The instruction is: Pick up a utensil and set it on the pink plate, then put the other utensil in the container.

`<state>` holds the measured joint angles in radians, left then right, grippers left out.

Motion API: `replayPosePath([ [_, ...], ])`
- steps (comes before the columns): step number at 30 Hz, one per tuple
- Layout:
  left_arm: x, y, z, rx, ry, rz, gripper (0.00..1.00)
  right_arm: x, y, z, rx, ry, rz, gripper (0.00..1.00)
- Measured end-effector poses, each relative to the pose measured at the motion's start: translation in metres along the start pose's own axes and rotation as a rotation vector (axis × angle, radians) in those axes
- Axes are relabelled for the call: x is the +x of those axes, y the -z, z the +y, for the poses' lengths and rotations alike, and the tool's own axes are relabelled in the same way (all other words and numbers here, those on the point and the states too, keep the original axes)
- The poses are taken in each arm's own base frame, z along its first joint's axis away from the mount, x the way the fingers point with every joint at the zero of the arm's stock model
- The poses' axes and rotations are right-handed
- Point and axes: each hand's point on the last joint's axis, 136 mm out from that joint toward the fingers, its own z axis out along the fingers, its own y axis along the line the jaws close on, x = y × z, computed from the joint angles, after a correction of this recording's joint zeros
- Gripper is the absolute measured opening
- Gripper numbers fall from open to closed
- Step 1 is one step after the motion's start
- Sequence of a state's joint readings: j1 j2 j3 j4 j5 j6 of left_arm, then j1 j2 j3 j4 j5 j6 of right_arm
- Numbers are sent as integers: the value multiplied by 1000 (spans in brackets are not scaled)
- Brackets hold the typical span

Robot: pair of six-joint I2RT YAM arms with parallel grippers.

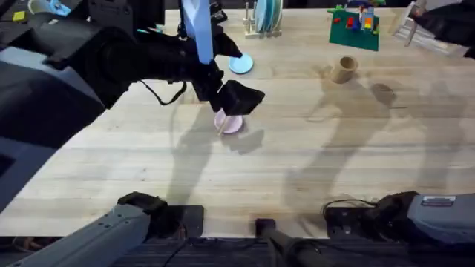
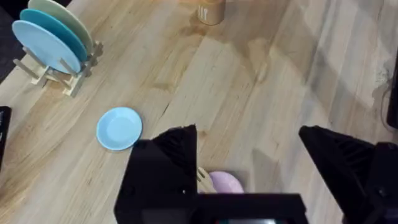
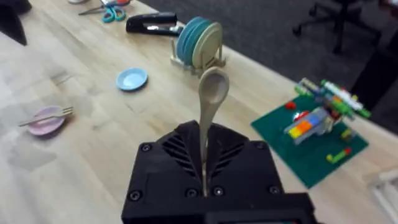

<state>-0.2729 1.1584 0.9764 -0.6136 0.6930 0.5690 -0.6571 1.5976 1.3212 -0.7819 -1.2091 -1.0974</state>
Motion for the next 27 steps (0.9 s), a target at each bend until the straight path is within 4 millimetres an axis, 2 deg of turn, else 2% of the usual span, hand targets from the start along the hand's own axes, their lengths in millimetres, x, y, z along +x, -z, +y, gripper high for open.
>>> replayPosePath([
  [10,0,0,0,0,0,0,995,19,-23,-28,-64,62,-112,29],
  [19,0,0,0,-1,0,1,993,30,-61,-21,-148,98,-105,29],
  [27,0,0,0,-1,0,1,995,45,-78,-22,-175,94,-93,29],
])
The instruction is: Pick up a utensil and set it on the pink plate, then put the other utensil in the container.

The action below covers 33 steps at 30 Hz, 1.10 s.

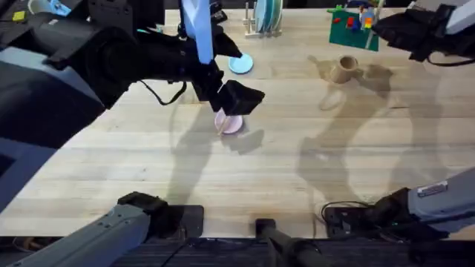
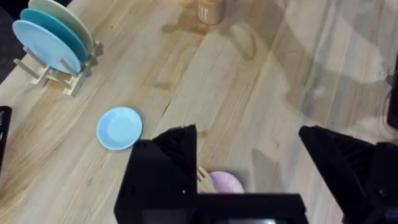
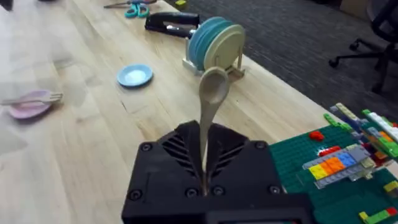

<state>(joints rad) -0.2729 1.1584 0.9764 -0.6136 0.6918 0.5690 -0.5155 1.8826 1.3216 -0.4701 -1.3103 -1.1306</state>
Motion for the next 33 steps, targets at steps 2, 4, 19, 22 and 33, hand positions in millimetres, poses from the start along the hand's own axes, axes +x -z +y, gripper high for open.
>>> replayPosePath([
  [2,0,0,0,0,0,0,995,7,-4,-3,-3,7,1,29],
  [4,0,0,0,0,0,0,995,14,-8,-7,-7,15,0,29],
  [19,3,0,-2,8,12,12,995,45,-36,-13,-61,57,-35,28],
  [22,5,0,-3,11,17,17,995,51,-43,-11,-79,50,-40,29],
  [33,5,0,-3,11,17,17,995,68,-53,-8,-104,9,-37,30],
])
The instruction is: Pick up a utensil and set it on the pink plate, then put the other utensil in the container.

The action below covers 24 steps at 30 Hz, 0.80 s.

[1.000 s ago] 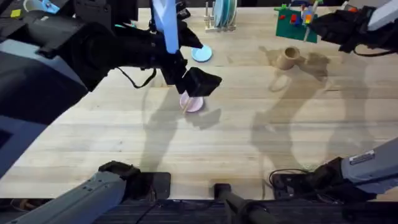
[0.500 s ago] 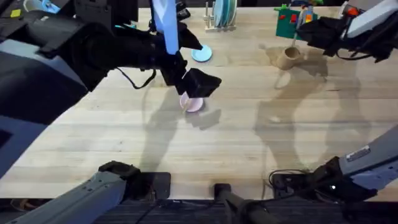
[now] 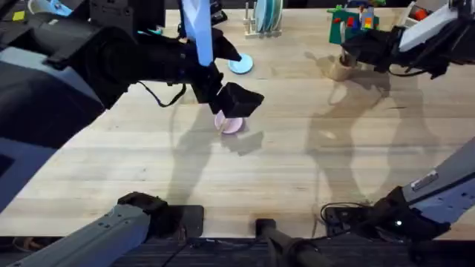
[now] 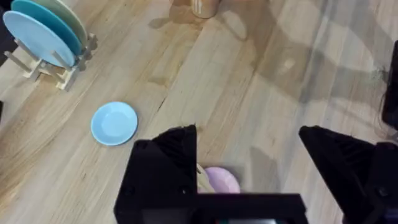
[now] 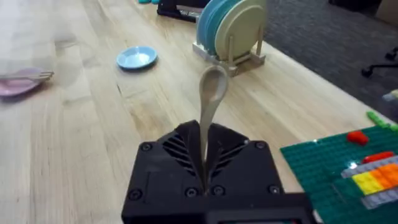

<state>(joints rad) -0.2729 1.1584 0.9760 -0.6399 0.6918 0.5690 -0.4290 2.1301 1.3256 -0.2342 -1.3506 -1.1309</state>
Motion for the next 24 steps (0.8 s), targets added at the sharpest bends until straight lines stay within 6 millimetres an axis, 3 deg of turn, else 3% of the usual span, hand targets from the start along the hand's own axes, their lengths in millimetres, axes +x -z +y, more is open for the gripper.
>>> replayPosePath([
  [4,0,0,0,0,0,0,995,15,-2,3,-8,-58,8,31],
  [10,0,0,0,0,0,0,995,17,-2,2,-3,-60,22,65],
  [13,0,0,0,0,0,0,995,18,-2,2,-2,-60,23,270],
  [17,0,0,0,0,0,0,995,18,-2,2,-2,-61,24,361],
  [18,0,0,0,0,0,0,995,18,-2,2,-2,-61,24,456],
  [20,0,0,0,0,0,0,995,18,-2,2,-2,-61,23,499],
  [24,0,0,0,1,1,1,995,16,-2,2,-5,-59,17,739],
])
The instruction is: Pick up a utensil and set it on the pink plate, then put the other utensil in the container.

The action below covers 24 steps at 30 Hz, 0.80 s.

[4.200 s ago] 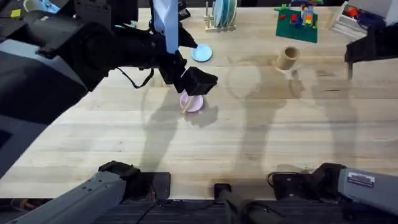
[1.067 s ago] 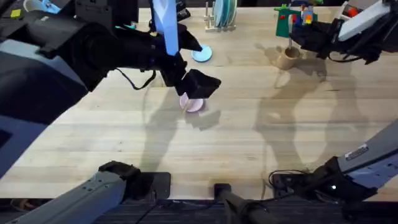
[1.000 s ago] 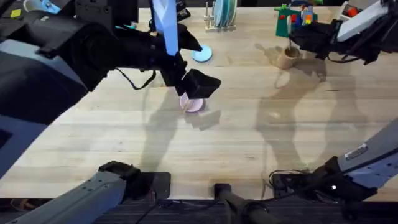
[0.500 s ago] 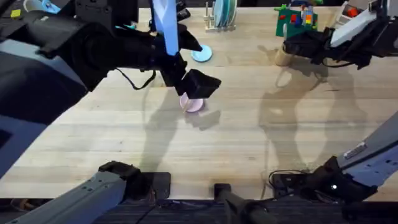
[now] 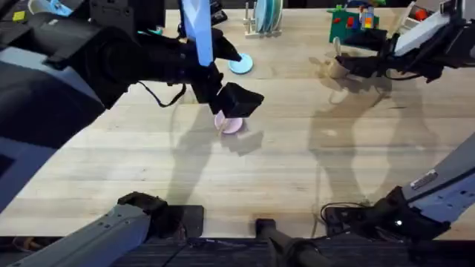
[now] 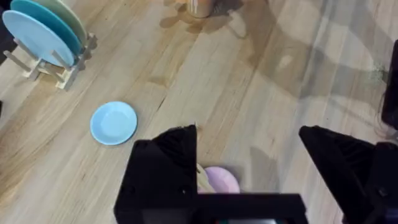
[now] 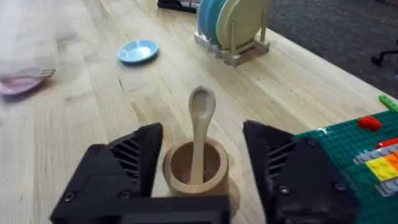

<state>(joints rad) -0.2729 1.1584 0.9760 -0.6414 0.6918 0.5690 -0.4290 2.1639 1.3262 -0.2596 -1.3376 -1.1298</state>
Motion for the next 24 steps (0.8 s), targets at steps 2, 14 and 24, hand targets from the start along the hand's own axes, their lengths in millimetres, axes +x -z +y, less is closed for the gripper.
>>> replayPosePath([
  [2,0,0,0,1,1,2,995,-1,0,0,-2,0,-4,804],
  [14,0,0,0,1,1,2,995,-69,14,7,38,65,2,989],
  [24,0,0,0,1,1,2,996,-119,35,64,103,-115,174,993],
])
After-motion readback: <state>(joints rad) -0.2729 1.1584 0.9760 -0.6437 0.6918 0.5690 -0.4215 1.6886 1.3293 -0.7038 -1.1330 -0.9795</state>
